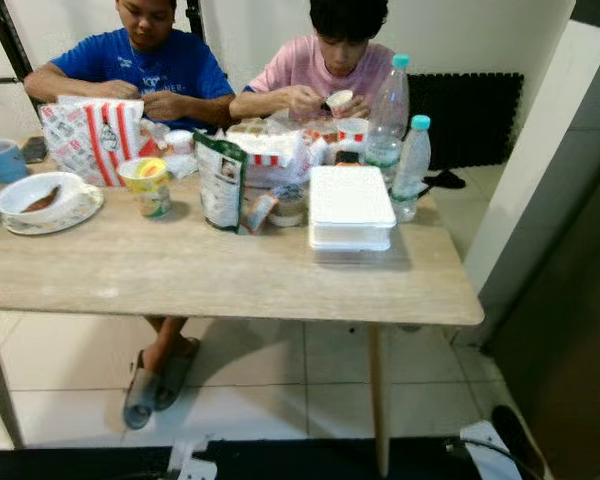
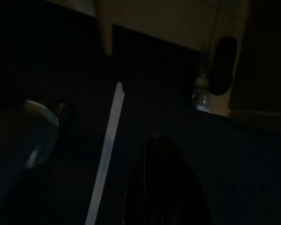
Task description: Restocking fridge
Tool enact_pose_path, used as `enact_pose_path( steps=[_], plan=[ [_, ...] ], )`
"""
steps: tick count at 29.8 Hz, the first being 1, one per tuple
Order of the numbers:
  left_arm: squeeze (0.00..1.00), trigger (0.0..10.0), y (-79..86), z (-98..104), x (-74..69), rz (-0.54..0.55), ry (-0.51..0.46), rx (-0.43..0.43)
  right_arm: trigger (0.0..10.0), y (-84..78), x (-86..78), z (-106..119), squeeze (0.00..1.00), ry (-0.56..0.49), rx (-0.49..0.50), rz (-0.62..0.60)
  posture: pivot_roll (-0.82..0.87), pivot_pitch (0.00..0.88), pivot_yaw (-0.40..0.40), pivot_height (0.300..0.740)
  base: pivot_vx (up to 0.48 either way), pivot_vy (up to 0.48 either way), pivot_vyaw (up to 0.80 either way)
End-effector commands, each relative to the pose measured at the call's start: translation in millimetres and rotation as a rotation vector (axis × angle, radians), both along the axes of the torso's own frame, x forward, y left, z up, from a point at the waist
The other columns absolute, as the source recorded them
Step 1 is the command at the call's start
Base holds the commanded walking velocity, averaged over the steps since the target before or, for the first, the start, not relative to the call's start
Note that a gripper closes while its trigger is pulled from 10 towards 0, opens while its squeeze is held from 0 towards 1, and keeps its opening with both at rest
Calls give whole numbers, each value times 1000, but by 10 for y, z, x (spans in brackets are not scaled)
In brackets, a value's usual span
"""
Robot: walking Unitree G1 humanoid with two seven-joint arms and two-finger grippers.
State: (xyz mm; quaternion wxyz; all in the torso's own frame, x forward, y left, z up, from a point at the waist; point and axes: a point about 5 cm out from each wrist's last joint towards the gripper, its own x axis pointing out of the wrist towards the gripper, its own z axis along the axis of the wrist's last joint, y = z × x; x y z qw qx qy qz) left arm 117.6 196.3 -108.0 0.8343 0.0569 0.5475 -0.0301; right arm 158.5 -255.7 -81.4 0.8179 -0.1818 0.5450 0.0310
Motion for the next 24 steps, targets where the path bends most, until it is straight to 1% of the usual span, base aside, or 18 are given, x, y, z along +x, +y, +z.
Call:
enact_pose_path(
  steps=[1,2,3,6,8,9,12,14,16,18,19,24],
  plan=[
    [0,10000,28,-11,-51,11,12,12,10000,59,-18,-24,0,5,13,23,-76,0,-16,740,0,0,0],
    [0,10000,6,-19,-68,16,15,5,10000,56,-47,-35,0,11,10,30,-89,0,-7,740,0,0,0],
    [0,10000,-30,-25,-76,7,18,-4,10000,48,-75,-43,0,11,15,8,-80,0,-8,740,0,0,0],
    [0,10000,-55,-26,-68,-11,16,-8,10000,49,-109,-57,0,17,20,-8,-59,0,-17,740,0,0,0],
    [0,10000,-65,-2,18,26,-17,-22,10000,102,-226,-115,0,60,26,13,-45,0,-16,740,0,0,0],
    [0,10000,-63,9,50,43,-31,-27,10000,125,-256,-131,0,73,27,25,-45,0,-16,740,0,0,0],
    [0,10000,-60,8,46,44,-31,-28,10000,156,-253,-139,0,70,35,20,-41,0,-5,740,0,0,0],
    [0,10000,-36,-19,-53,26,7,-17,10000,225,-189,-134,0,45,54,5,-49,0,17,740,0,0,0],
    [0,10000,-7,-29,-102,9,27,-12,10000,282,-117,-122,0,22,68,-1,-33,0,8,740,0,0,0],
    [0,10000,-7,-29,-102,9,27,-12,10000,282,-117,-122,0,22,68,-1,-33,0,8,740,0,0,0],
    [0,10000,25,-27,-113,22,30,-14,10000,315,-105,-125,0,22,72,7,-25,0,4,740,262,0,0],
    [0,10000,32,-28,-122,45,29,-21,10000,328,-131,-138,0,37,71,19,-19,0,5,740,279,0,0]
  ],
)
